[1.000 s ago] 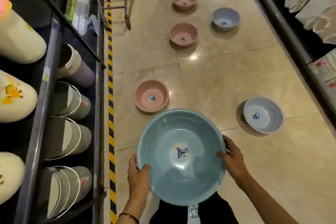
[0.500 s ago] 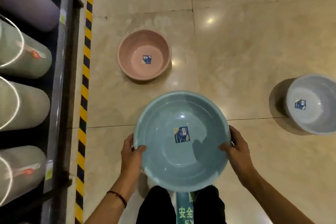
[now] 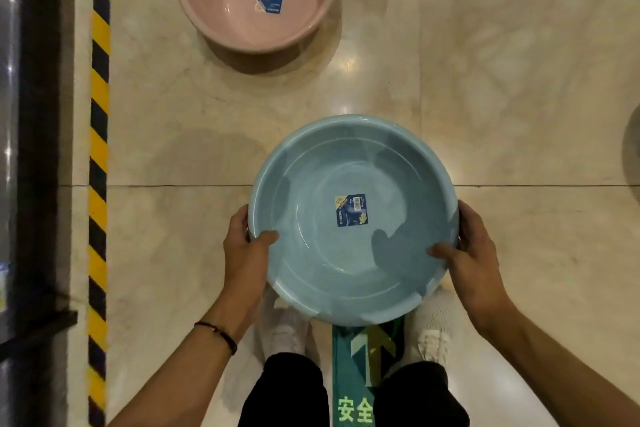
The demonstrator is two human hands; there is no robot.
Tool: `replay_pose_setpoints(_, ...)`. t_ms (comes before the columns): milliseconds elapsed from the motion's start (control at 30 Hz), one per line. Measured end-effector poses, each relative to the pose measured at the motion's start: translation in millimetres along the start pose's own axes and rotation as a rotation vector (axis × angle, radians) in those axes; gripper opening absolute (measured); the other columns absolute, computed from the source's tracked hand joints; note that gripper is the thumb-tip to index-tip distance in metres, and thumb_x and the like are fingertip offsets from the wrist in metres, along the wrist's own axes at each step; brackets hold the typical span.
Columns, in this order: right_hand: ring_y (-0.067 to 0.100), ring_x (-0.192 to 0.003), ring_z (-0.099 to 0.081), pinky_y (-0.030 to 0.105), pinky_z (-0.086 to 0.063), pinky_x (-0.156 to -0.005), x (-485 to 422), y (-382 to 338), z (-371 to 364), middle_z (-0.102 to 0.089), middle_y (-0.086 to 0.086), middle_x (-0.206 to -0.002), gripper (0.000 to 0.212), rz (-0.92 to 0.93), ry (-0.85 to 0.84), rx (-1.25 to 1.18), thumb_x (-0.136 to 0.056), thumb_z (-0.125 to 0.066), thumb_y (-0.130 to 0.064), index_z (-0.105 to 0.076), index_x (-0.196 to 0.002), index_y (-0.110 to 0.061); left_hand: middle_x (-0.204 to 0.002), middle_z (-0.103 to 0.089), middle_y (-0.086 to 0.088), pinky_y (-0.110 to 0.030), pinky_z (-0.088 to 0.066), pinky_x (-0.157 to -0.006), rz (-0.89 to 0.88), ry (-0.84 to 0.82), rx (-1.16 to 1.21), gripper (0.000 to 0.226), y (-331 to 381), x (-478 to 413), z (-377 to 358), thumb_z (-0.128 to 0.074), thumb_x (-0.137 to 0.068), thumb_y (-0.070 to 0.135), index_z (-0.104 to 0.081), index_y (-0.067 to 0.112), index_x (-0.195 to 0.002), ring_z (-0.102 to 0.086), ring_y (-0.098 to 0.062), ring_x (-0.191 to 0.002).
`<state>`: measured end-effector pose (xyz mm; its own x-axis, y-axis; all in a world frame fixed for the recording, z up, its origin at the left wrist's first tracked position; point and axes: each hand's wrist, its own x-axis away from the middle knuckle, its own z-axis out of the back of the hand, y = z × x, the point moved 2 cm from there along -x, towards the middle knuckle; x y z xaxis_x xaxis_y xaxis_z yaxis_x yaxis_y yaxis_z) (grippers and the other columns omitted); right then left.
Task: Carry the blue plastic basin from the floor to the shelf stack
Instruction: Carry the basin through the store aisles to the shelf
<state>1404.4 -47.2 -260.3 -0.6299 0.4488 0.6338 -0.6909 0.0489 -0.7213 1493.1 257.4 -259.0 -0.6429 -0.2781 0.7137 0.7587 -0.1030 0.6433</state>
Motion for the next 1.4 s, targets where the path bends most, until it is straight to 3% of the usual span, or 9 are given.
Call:
replay_pose_setpoints(100, 0.008, -0.115, -0.060, 0.032, -0.054, -0.086, -8.6, 9.6, -6.8, -0.063, -0.008, -0.128, 0.080, -0.001, -0.001, -0.020, -0.078, -0.066, 0.015, -0.051, -0.147, -0.023, -0.097, -0.075, 0.030, -0.014, -0.057, -0.064, -0.024, 0.001, -0.020, 0.061, -9.5, -9.9, -5.0, -0.063, -0.088, -0.007, -0.060, 0.045, -0.118, -0.073, 0.004, -0.086)
replay_pose_setpoints(233, 0.006, -0.114, -0.060, 0.027, -0.055, -0.083, -15.1, 18.6, -15.4, -0.062, -0.017, -0.126, 0.081, 0.014, -0.008, -0.011, -0.079, -0.068, 0.011, -0.049, -0.148, -0.027, -0.102, -0.073, 0.028, -0.014, -0.057, -0.065, -0.051, 0.025, -0.026, 0.062, -20.5, -20.7, -11.4, -0.058, -0.089, -0.010, -0.058, 0.040, -0.127, -0.071, 0.005, -0.090)
replay_pose_setpoints(433, 0.011, -0.120, -0.058, 0.034, -0.057, -0.086, -18.0, 25.0, -20.4, -0.060, -0.013, -0.133, 0.092, 0.033, -0.009, 0.003, -0.065, -0.067, -0.013, -0.044, -0.151, -0.034, -0.105, -0.070, 0.035, -0.010, -0.056, -0.069, -0.101, 0.016, -0.067, 0.069, -30.1, -26.9, -14.7, -0.054, -0.091, -0.012, -0.054, 0.039, -0.136, -0.069, 0.008, -0.094)
replay_pose_setpoints(667, 0.010, -0.118, -0.059, 0.039, -0.060, -0.087, -20.2, 27.2, -22.1, -0.061, -0.015, -0.129, 0.088, 0.077, -0.002, 0.000, -0.072, -0.072, 0.001, -0.046, -0.149, -0.031, -0.105, -0.067, 0.040, -0.012, -0.057, -0.070, -0.133, 0.000, -0.124, 0.074, -31.8, -27.9, -13.0, -0.057, -0.090, -0.014, -0.051, 0.036, -0.143, -0.066, 0.012, -0.096)
replay_pose_setpoints(833, 0.014, -0.120, -0.060, 0.036, -0.060, -0.087, -14.6, 13.0, -13.5, -0.063, -0.007, -0.133, 0.089, 0.093, 0.009, -0.045, -0.077, -0.065, 0.020, -0.050, -0.150, -0.027, -0.118, -0.066, 0.032, -0.026, -0.057, -0.086, -0.206, -0.032, -0.180, 0.087, -17.0, -16.2, -8.6, -0.056, -0.084, -0.020, -0.051, 0.042, -0.144, -0.063, 0.010, -0.107)
replay_pose_setpoints(1033, 0.003, -0.119, -0.061, 0.021, -0.059, -0.089, 23.1, -35.1, 14.7, -0.064, -0.014, -0.135, 0.088, 0.120, 0.043, -0.086, -0.076, -0.069, 0.013, -0.052, -0.150, -0.032, -0.110, -0.069, 0.035, -0.012, -0.057, -0.070, -0.284, -0.075, -0.160, 0.089, 48.8, 24.9, -2.9, -0.059, -0.079, -0.024, -0.060, 0.050, -0.129, -0.066, 0.015, -0.098)
replay_pose_setpoints(1200, 0.000, -0.117, -0.063, 0.016, -0.058, -0.081, 75.6, -101.8, 49.9, -0.066, -0.022, -0.130, 0.080, 0.133, 0.156, -0.204, -0.084, -0.067, 0.012, -0.055, -0.144, -0.040, -0.107, -0.069, 0.040, -0.007, -0.055, -0.065, -0.296, -0.099, -0.112, 0.084, 138.0, 79.0, -3.5, -0.063, -0.081, -0.021, -0.061, 0.051, -0.124, -0.065, 0.018, -0.095)
replay_pose_setpoints(1300, -0.004, -0.112, -0.065, 0.012, -0.058, -0.075, 118.1, -153.1, 80.8, -0.068, -0.021, -0.131, 0.073, 0.125, 0.236, -0.315, -0.087, -0.062, 0.007, -0.059, -0.140, -0.042, -0.107, -0.067, 0.043, -0.011, -0.054, -0.067, -0.320, -0.118, -0.115, 0.079, 199.2, 124.6, -7.4, -0.066, -0.083, -0.016, -0.061, 0.055, -0.118, -0.063, 0.022, -0.094)
replay_pose_setpoints(1400, -0.009, -0.106, -0.067, 0.011, -0.057, -0.070, 169.6, -213.4, 117.1, -0.068, -0.026, -0.130, 0.071, 0.130, 0.302, -0.379, -0.087, -0.060, 0.004, -0.060, -0.138, -0.045, -0.108, -0.070, 0.037, -0.024, -0.054, -0.075, -0.350, -0.194, -0.115, 0.074, 269.7, 181.2, -7.8, -0.063, -0.085, -0.014, -0.064, 0.051, -0.120, -0.066, 0.014, -0.097)
